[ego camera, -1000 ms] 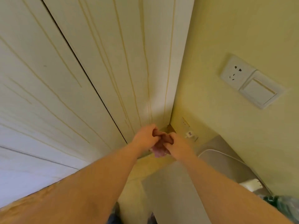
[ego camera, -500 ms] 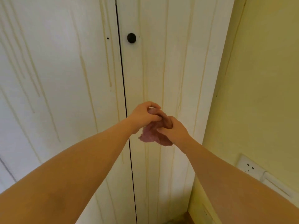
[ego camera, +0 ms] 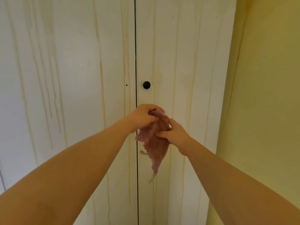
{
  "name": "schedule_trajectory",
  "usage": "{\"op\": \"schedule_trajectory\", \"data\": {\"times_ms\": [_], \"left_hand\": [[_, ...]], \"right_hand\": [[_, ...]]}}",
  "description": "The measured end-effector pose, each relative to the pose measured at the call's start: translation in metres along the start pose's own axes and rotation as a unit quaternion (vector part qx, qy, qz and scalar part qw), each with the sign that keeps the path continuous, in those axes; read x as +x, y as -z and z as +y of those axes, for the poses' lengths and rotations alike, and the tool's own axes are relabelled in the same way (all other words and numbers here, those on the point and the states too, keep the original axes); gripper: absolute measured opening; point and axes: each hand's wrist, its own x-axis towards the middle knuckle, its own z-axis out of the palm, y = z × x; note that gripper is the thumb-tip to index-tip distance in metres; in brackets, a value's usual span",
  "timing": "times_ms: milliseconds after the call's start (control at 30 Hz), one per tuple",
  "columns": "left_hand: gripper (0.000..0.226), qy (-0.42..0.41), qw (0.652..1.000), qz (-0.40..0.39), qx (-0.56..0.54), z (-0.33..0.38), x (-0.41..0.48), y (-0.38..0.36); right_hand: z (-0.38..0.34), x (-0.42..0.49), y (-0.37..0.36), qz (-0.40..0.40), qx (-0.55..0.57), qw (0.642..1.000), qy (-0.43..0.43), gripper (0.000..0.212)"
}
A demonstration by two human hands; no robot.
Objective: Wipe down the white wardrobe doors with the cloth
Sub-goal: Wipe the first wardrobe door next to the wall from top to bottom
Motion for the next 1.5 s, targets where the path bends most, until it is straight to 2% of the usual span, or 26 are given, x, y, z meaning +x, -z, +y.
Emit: {"op": "schedule_trajectory", "data": {"times_ms": [67, 100, 167, 233, 300, 333, 467, 533, 667, 733, 767, 833, 900, 933, 1000, 1067, 1133, 1233, 1300, 1400, 1500], "left_hand": [[0.031, 0.034, 0.998, 0.037, -0.021, 0.000, 0.000, 0.003], [0.035, 0.080, 0.996, 0.023, -0.044, -0.001, -0.001, 0.005], [0.036, 0.183, 0.978, -0.078, -0.066, -0.001, -0.007, 0.009], [0.022, 0.230, 0.959, -0.146, -0.071, -0.004, -0.013, 0.008], [0.004, 0.216, 0.965, -0.113, -0.099, -0.005, -0.013, 0.009], [0.003, 0.207, 0.965, -0.079, -0.137, -0.004, -0.011, 0.011], [0.021, 0.217, 0.909, 0.033, -0.353, 0.015, 0.001, 0.023], [0.026, 0.214, 0.904, 0.093, -0.358, 0.027, 0.007, 0.028], [0.026, 0.123, 0.939, 0.195, -0.255, 0.052, 0.018, 0.046], [0.017, 0.091, 0.944, 0.217, -0.232, 0.061, 0.025, 0.058], [0.021, 0.081, 0.949, 0.222, -0.209, 0.063, 0.027, 0.065], [0.032, 0.049, 0.971, 0.209, -0.104, 0.070, 0.031, 0.079], [0.025, 0.001, 0.985, 0.174, 0.002, 0.077, 0.032, 0.090], [0.018, -0.019, 0.988, 0.151, 0.030, 0.081, 0.033, 0.096], [0.025, -0.048, 0.990, 0.107, 0.082, 0.086, 0.034, 0.104], [0.031, -0.074, 0.976, 0.072, 0.194, 0.088, 0.040, 0.110], [0.033, -0.092, 0.962, 0.072, 0.245, 0.088, 0.047, 0.116], [0.029, -0.144, 0.952, 0.172, 0.210, 0.090, 0.052, 0.125], [0.030, -0.185, 0.906, 0.231, 0.302, 0.091, 0.058, 0.127], [0.042, -0.221, 0.835, 0.253, 0.435, 0.087, 0.073, 0.124], [0.048, -0.218, 0.814, 0.257, 0.473, 0.086, 0.095, 0.117]], "right_hand": [[-0.006, 0.001, 0.002, 0.026, 0.004, 1.000, 0.009, 0.025], [-0.010, 0.002, 0.003, 0.041, 0.020, 0.999, 0.013, 0.023], [-0.019, 0.001, 0.005, 0.066, 0.058, 0.996, 0.025, 0.020], [-0.026, 0.001, 0.007, 0.084, 0.060, 0.994, 0.034, 0.014], [-0.031, 0.000, 0.011, 0.093, 0.055, 0.993, 0.039, 0.011], [-0.033, 0.000, 0.013, 0.089, 0.059, 0.993, 0.044, 0.013], [-0.043, -0.001, 0.019, 0.076, 0.073, 0.994, 0.002, 0.008], [-0.049, 0.003, 0.020, 0.079, 0.085, 0.993, -0.019, 0.025], [-0.077, 0.010, 0.023, 0.038, 0.111, 0.993, 0.023, 0.047], [-0.091, 0.014, 0.022, 0.001, 0.028, 0.998, 0.047, 0.044], [-0.098, 0.016, 0.021, 0.006, -0.032, 0.997, 0.063, 0.037], [-0.114, 0.023, 0.016, 0.060, -0.096, 0.988, 0.100, 0.020], [-0.127, 0.032, 0.012, 0.119, -0.122, 0.976, 0.132, 0.010], [-0.135, 0.038, 0.009, 0.142, -0.140, 0.969, 0.147, 0.008], [-0.146, 0.049, 0.005, 0.194, -0.206, 0.946, 0.158, 0.011], [-0.156, 0.055, 0.003, 0.262, -0.261, 0.916, 0.154, 0.010], [-0.164, 0.059, 0.003, 0.318, -0.249, 0.901, 0.157, 0.019], [-0.167, 0.068, 0.003, 0.361, -0.155, 0.900, 0.190, 0.027], [-0.167, 0.076, 0.002, 0.374, -0.077, 0.900, 0.211, 0.027], [-0.166, 0.090, 0.003, 0.410, -0.002, 0.888, 0.210, 0.025], [-0.170, 0.100, 0.014, 0.448, 0.037, 0.870, 0.203, 0.024]]}}
